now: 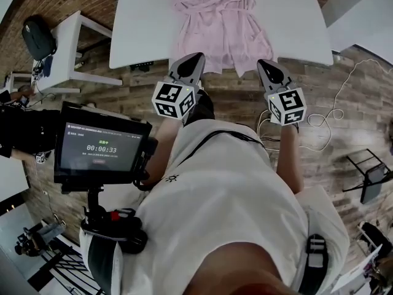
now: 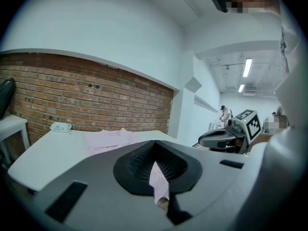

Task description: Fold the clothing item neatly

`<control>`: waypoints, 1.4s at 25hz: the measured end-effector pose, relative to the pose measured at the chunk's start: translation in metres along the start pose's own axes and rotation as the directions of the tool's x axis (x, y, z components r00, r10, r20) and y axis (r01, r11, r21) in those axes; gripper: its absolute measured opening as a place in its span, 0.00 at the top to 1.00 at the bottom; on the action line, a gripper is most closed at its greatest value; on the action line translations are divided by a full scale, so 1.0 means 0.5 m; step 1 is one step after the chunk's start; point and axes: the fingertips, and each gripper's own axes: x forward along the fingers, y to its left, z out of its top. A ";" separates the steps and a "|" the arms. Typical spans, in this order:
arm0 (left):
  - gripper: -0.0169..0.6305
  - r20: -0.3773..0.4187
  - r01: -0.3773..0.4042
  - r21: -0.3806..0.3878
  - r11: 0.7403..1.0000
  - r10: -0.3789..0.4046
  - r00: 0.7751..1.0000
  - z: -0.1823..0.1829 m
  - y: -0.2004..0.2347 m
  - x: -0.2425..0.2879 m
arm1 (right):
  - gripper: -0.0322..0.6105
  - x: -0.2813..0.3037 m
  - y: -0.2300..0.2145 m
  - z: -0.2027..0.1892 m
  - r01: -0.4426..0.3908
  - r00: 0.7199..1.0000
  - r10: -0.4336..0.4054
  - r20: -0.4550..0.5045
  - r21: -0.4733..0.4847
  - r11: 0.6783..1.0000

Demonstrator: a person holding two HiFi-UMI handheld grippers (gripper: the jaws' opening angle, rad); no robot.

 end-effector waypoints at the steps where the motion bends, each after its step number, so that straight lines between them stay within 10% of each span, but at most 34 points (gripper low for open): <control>1: 0.97 -0.001 -0.007 -0.009 1.000 0.007 1.000 -0.002 0.001 -0.003 | 0.95 0.000 -0.002 0.000 0.000 1.000 0.000 -0.001 0.002 1.000; 20: 0.97 -0.025 0.044 -0.005 0.999 -0.044 0.999 -0.019 -0.047 0.004 | 0.94 -0.026 -0.001 -0.029 -0.015 1.000 0.015 -0.015 0.030 0.999; 35: 0.97 -0.018 0.060 -0.011 0.998 -0.060 0.998 -0.051 -0.015 -0.248 | 0.95 -0.108 0.238 -0.005 0.042 0.999 -0.041 -0.027 0.031 0.999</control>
